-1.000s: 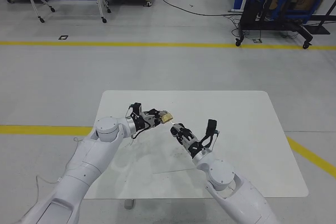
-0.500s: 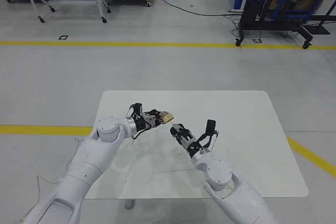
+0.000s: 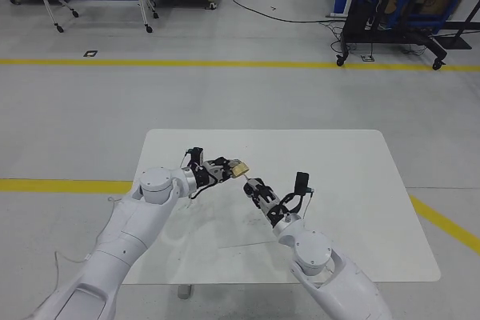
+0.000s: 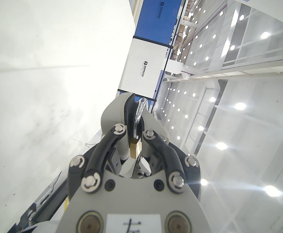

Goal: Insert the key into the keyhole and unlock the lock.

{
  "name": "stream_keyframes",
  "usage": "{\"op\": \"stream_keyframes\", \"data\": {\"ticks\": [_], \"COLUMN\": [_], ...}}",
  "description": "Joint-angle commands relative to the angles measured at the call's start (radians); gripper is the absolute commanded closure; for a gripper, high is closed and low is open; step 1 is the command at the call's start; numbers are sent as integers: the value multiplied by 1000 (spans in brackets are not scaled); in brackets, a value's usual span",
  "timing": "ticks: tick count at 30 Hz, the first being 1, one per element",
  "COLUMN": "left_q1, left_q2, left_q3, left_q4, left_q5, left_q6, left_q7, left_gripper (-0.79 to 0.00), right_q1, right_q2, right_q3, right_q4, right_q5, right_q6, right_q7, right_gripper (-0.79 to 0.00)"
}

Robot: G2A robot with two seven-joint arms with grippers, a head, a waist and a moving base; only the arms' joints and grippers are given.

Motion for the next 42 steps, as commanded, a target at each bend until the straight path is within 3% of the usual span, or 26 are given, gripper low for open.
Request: {"op": "stream_keyframes", "data": {"ticks": [1, 42], "left_q1": [0, 3], "left_q2": [-1, -13], "left_q3": [-1, -19], "left_q4": [1, -2], "left_q5": [1, 59], "left_q6": [1, 4], "left_q7": [-1, -33], "left_gripper": [0, 0], "right_q1": [4, 57], "right_q2": [-2, -54], "right_q3": [0, 6], "right_q4": [1, 42], "right_q5": [-1, -1], "right_q6": [12, 123], "right_q7": [-1, -33], "right_gripper": [0, 0]}}
